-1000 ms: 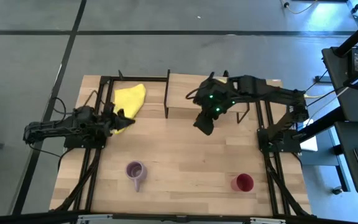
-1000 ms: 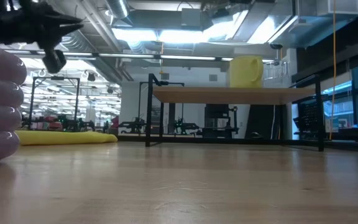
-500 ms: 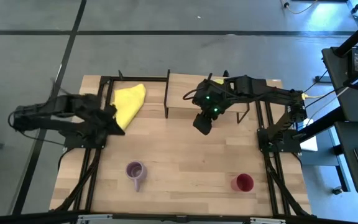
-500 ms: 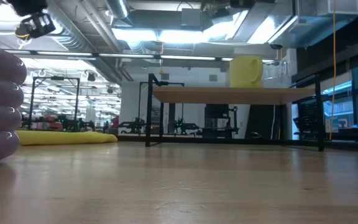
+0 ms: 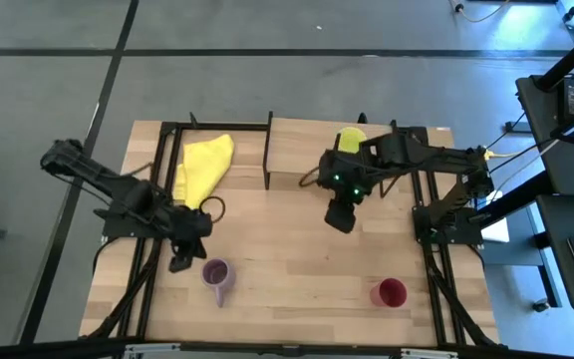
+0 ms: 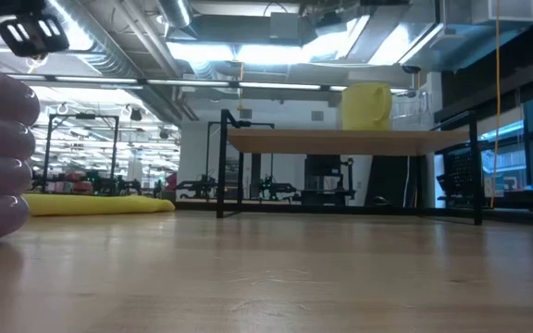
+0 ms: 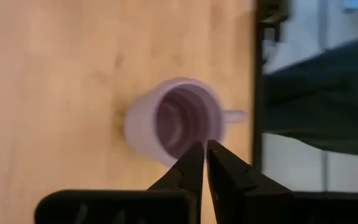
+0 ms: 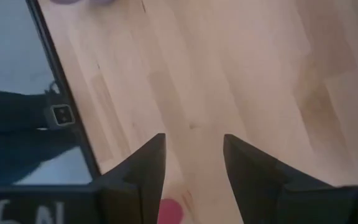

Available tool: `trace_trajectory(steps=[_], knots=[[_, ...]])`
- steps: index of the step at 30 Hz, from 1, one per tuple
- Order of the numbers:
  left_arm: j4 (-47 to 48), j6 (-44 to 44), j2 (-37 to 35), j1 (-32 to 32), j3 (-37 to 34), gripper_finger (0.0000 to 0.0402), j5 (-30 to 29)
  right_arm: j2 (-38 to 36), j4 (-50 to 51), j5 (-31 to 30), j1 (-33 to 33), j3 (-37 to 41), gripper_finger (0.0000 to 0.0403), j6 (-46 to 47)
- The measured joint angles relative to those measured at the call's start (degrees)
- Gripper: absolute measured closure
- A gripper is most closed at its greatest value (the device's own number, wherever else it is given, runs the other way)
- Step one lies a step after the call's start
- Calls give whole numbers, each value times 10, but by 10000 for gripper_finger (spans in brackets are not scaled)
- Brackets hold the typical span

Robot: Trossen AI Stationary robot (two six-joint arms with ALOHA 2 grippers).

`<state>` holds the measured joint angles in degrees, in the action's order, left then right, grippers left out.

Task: Stack small to large cups/mugs on shelf
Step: Put the purple mug on the shelf

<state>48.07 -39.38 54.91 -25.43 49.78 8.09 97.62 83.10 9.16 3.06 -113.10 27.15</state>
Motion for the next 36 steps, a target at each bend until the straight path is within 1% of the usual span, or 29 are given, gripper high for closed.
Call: trace_trajectory(steps=[2, 5, 9, 12, 16, 20, 28, 32, 36], knots=[[-1, -26, 22, -15, 0, 378, -30, -2, -8, -23, 17, 0, 240, -7], [-1, -52, 59, -35, 0, 364, -55, -7, -9, -62, 40, 0, 240, -7], [-1, -82, 118, -50, 0, 340, -56, -12, -8, -89, 68, 0, 240, 9], [-4, -102, 142, -55, 2, 323, -56, -18, -5, -106, 88, 0, 240, 24], [-9, -117, 148, -56, 3, 311, -79, -20, -3, -127, 104, -1, 240, 26], [-14, -127, 148, -55, 2, 311, -102, -20, -3, -133, 110, -1, 240, 37], [-18, -140, 148, -54, 1, 311, -99, -20, 18, -150, 115, -1, 240, 39], [-22, -111, 148, -55, 2, 312, -90, -20, 36, -156, 115, -1, 240, 42], [-10, -42, 150, -55, 25, 313, -85, -20, 39, -156, 115, -1, 240, 42]])
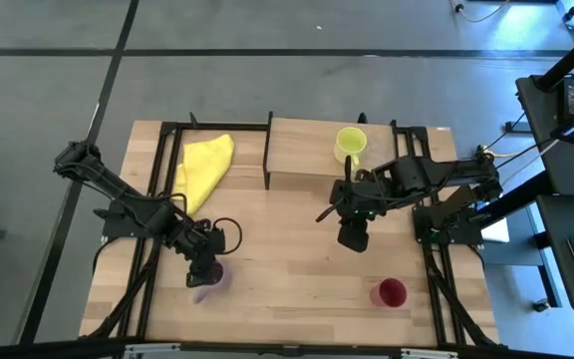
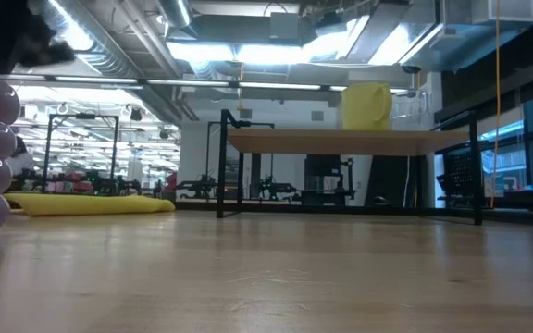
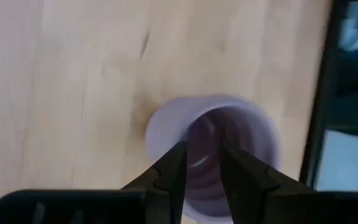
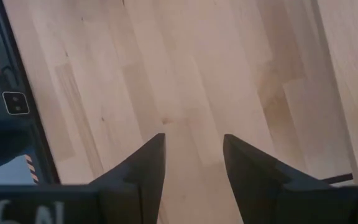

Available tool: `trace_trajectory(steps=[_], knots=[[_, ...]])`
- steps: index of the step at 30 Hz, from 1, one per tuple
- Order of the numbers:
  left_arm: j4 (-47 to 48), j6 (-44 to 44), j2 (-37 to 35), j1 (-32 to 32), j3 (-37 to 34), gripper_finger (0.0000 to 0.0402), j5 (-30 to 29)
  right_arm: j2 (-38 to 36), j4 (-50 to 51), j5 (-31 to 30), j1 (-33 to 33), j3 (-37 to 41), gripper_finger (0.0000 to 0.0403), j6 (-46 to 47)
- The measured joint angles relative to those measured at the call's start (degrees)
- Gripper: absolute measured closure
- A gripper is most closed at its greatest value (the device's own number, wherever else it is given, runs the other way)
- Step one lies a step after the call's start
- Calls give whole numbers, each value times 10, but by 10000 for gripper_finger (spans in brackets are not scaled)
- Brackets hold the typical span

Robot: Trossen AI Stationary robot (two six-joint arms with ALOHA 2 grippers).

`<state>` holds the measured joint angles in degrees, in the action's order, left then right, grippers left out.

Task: Stack small to large cups/mugs on shelf
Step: Put the purple mug on the shelf

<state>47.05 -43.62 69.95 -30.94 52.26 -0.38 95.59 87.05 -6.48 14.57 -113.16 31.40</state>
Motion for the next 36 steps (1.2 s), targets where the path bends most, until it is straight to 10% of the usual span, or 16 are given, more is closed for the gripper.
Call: trace_trajectory(steps=[14, 36], knots=[[48, 181, 34, 7, 29, 309, 2, 0, 0, 0, 3, 0, 240, 19], [55, 207, 113, 8, 30, 324, -31, 0, 17, 18, 3, 0, 240, 45]])
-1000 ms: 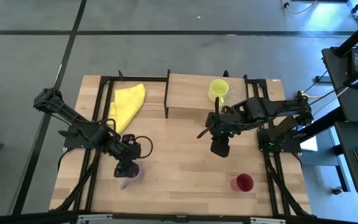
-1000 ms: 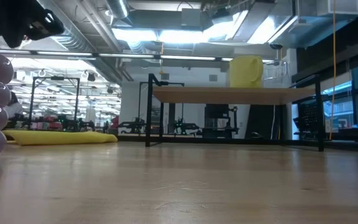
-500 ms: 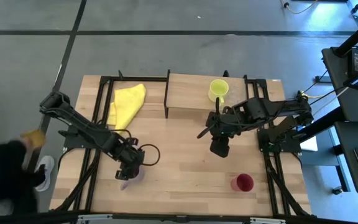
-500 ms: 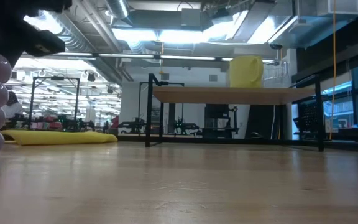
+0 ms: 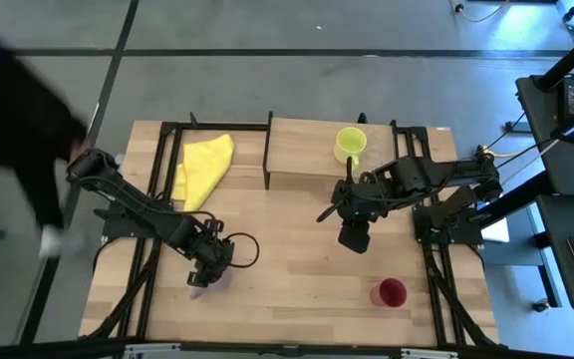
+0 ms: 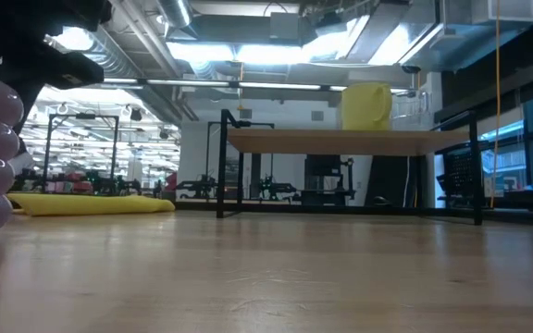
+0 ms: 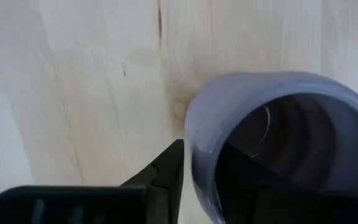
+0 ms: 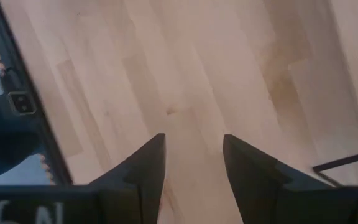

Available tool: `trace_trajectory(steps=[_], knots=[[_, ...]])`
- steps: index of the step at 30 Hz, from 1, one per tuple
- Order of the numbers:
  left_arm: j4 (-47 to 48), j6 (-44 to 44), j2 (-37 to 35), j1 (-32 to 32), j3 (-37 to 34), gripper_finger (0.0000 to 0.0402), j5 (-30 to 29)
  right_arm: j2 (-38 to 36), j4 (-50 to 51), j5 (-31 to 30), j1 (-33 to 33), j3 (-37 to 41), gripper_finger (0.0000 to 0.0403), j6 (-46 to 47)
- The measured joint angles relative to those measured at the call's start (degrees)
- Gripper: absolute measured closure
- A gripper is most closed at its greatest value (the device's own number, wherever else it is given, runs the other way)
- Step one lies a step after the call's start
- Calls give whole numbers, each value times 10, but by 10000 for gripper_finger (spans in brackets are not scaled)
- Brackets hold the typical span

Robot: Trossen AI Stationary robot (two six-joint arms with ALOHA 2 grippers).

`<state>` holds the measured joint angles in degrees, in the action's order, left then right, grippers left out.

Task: Stack small to large cups/mugs on shelf
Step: Put the purple mug on the shelf

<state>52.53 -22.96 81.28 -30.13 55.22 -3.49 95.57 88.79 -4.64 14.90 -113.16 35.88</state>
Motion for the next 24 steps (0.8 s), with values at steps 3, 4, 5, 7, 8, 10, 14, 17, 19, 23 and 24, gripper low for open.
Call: trace_trajectory(steps=[3, 4, 5, 7, 8, 10, 14, 17, 19, 23, 24], knots=[[-2, 13, 0, 0, 0, 352, 1, 0, 1, 5, 1, 0, 240, 0], [-3, 17, 0, 0, 0, 363, 3, 0, 5, 5, 3, 0, 240, 0], [0, 15, 0, 0, 0, 372, 3, 0, 11, 4, 3, 0, 240, 0], [-5, 10, 0, 3, 0, 375, 10, -1, 13, -1, 4, 0, 240, 1], [-9, 4, 0, 5, 0, 375, 14, -4, 12, -1, 4, 0, 240, 4], [-13, -14, 0, 10, 0, 375, 16, -11, 11, -9, 5, 0, 240, 16], [-39, -54, 0, 37, 0, 375, 35, -35, 12, -54, 16, 1, 240, 50], [-34, -71, 0, 67, 16, 375, 59, -69, 12, -107, 36, 1, 240, 84], [-14, -71, 0, 93, 45, 375, 60, -94, 12, -145, 52, 1, 240, 111], [73, -40, 1, 155, 137, 375, 31, -140, 12, -202, 76, 11, 240, 163], [101, -29, 3, 172, 163, 375, 25, -150, 13, -207, 79, 20, 240, 170]])
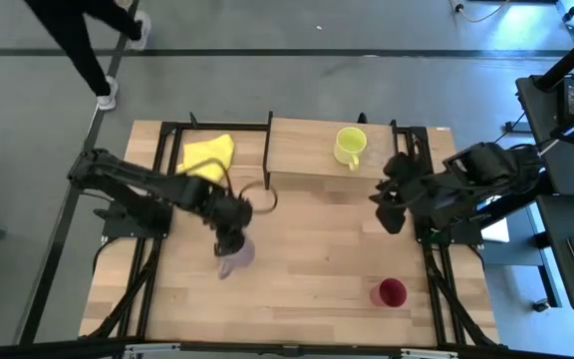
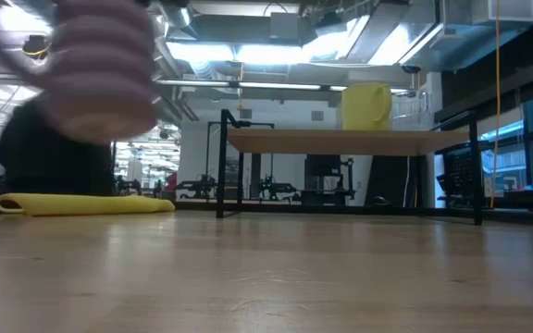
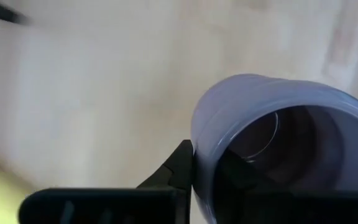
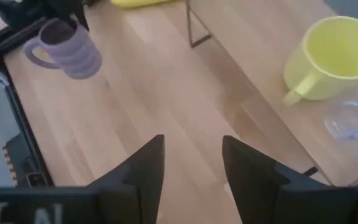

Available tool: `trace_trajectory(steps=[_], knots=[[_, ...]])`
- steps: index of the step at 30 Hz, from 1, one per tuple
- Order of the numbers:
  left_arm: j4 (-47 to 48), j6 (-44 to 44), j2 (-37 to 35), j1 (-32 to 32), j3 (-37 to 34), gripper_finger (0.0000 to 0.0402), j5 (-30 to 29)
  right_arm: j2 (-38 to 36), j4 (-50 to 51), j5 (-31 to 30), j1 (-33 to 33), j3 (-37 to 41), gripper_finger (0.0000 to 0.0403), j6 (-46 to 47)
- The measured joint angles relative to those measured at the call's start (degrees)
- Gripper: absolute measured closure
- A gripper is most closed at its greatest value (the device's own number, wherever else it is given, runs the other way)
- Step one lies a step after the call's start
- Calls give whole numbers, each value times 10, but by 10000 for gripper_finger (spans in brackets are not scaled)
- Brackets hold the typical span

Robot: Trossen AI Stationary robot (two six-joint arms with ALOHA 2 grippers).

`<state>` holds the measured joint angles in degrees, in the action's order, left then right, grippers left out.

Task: Stack small to large cups/mugs on shelf
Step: Put the purple mug on the shelf

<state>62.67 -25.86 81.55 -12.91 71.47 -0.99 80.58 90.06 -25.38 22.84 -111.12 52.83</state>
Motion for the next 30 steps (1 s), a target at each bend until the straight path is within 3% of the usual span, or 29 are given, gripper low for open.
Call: trace_trajectory(steps=[8, 18, 22, 26, 30], knots=[[125, 79, 82, 108, 270, 375, -36, -86, 1, 0, 37, 176, 240, 74], [191, 191, 303, 213, 625, 375, -40, -185, 0, -13, 94, 311, 240, 245], [139, 218, 330, 265, 601, 375, -4, -202, -1, -60, 106, 338, 240, 304], [132, 260, 346, 309, 605, 375, -19, -197, -24, -79, 108, 356, 240, 312], [44, 300, 343, 339, 607, 375, -28, -191, -66, -82, 108, 381, 240, 329]])
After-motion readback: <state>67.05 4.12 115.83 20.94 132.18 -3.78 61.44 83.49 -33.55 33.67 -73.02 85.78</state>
